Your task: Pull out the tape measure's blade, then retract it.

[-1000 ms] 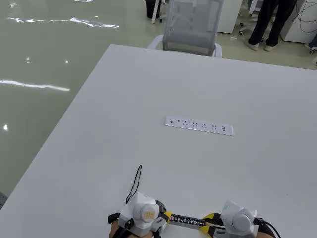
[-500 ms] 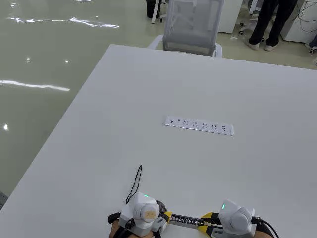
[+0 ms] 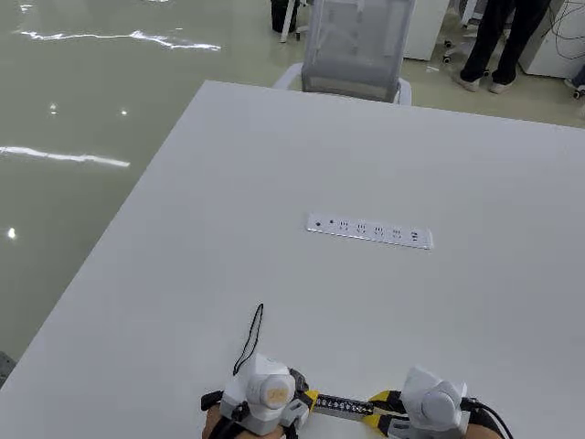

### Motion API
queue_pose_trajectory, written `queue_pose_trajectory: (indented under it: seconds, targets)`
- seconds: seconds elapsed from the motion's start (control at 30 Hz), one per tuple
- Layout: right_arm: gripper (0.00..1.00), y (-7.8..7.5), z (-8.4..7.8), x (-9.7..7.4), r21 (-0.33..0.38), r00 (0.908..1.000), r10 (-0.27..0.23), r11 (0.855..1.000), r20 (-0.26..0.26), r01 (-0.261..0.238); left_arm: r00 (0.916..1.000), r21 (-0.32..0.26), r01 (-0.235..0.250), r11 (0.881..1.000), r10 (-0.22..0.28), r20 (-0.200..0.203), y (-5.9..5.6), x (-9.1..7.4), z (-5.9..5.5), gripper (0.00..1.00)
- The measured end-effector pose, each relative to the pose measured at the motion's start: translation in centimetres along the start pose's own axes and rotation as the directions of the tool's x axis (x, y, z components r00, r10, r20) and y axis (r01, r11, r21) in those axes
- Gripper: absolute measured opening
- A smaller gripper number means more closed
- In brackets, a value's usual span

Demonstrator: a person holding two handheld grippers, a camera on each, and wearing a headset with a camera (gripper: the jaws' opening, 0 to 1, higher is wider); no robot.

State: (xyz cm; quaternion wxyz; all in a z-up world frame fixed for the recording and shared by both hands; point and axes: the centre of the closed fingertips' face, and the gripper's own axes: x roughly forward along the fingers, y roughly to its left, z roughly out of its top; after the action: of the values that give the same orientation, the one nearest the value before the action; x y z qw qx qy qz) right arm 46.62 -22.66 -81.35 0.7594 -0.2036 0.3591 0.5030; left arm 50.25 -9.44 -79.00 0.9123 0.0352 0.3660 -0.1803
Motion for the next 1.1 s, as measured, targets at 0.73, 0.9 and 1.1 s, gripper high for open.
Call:
queue_pose_trajectory:
  seconds: [0.73, 0.9, 1.1]
  targets:
    - [0.14, 0.19, 0.69, 0.63, -0.005, 1.0000, 0.009, 1.000, 0.002, -0.009, 1.0000, -0.005, 0.002, 1.000, -0.002, 0.001, 0.00, -0.05, -0.01, 0.64]
    - [0.14, 0.33, 0.93, 0.76, -0.007, 0.9999, 0.011, 1.000, 0.003, -0.011, 1.0000, -0.005, 0.002, 1.000, -0.002, 0.002, 0.02, -0.04, -0.01, 0.64]
    - [0.14, 0.34, 1.02, 0.92, -0.008, 0.9999, 0.014, 1.000, 0.004, -0.014, 1.0000, -0.006, 0.002, 1.000, -0.002, 0.003, 0.01, -0.03, 0.01, 0.64]
